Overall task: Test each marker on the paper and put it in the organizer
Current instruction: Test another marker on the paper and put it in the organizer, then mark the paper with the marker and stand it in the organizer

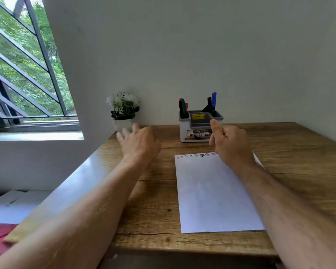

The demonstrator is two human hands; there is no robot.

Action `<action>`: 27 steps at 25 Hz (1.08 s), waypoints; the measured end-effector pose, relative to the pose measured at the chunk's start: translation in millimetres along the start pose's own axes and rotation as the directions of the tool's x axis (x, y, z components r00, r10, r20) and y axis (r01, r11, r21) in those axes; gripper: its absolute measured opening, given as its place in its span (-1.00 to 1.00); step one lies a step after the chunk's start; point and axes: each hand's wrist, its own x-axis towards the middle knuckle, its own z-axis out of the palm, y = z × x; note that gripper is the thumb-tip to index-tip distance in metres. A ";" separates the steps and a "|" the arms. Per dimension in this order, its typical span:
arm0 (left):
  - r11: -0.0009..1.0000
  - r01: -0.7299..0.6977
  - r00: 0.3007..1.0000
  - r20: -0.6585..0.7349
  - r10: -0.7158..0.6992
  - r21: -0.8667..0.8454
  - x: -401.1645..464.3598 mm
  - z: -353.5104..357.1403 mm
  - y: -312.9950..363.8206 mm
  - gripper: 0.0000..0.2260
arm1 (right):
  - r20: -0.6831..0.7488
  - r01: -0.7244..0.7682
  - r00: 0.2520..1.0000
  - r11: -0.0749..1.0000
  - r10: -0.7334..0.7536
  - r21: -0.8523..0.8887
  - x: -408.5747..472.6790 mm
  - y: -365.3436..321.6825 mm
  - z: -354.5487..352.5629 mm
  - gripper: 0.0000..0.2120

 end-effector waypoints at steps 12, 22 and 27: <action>0.989 0.141 0.971 0.191 -0.147 0.044 -2.3 26.9 32.9 -0.63 | 0.050 0.016 0.999 0.999 -0.017 0.028 -0.8 4.4 0.9 -0.44; 0.988 0.139 0.981 0.129 -0.146 0.062 18.7 36.2 46.1 -0.58 | 0.124 -0.011 0.992 1.000 0.010 0.009 1.7 5.9 4.9 -0.43; 0.995 0.085 0.995 0.056 -0.088 0.056 26.8 34.0 36.2 -0.51 | 0.147 -0.010 0.989 1.000 0.010 0.002 2.8 4.6 6.3 -0.43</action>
